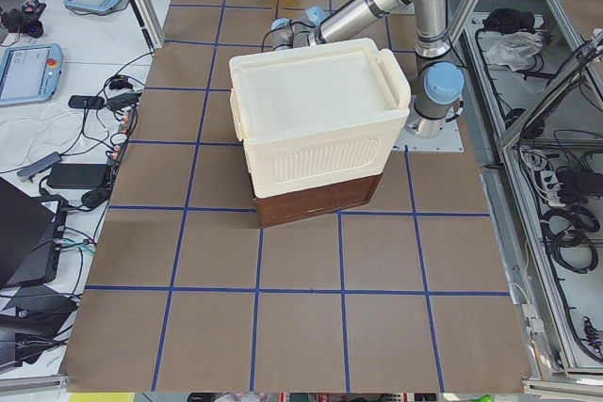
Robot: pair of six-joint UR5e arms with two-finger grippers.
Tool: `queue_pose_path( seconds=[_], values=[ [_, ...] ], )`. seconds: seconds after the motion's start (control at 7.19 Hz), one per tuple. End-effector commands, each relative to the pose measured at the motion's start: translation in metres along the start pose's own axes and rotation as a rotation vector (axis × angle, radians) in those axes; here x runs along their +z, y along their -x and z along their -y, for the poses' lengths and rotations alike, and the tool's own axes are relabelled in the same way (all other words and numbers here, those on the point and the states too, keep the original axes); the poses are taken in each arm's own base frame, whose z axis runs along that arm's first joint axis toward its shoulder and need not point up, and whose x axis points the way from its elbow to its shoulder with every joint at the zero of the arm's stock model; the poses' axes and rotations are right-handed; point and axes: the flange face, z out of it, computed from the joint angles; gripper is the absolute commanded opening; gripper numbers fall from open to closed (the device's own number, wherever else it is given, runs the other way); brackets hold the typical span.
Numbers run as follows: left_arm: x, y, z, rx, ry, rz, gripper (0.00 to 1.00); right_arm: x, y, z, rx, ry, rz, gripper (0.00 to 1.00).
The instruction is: Pull drawer sideways
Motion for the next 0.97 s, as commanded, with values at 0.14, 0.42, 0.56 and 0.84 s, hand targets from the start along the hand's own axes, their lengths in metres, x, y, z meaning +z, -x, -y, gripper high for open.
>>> queue_pose_path(
  seconds=[0.14, 0.42, 0.56, 0.84],
  values=[
    [0.0004, -0.0001, 0.0002, -0.003, 0.001, 0.0, 0.45, 0.0, 0.0, 0.0, 0.0, 0.0, 0.0, 1.0],
    [0.0005, -0.0011, 0.0003, -0.003, 0.003, -0.003, 0.42, 0.0, 0.0, 0.0, 0.0, 0.0, 0.0, 1.0],
    [0.0003, -0.0005, 0.0008, -0.009, 0.002, -0.003, 0.38, 0.0, 0.0, 0.0, 0.0, 0.0, 0.0, 1.0],
    [0.0, 0.001, 0.0011, -0.011, 0.0, 0.0, 0.35, 0.0, 0.0, 0.0, 0.0, 0.0, 0.0, 1.0]
  ],
)
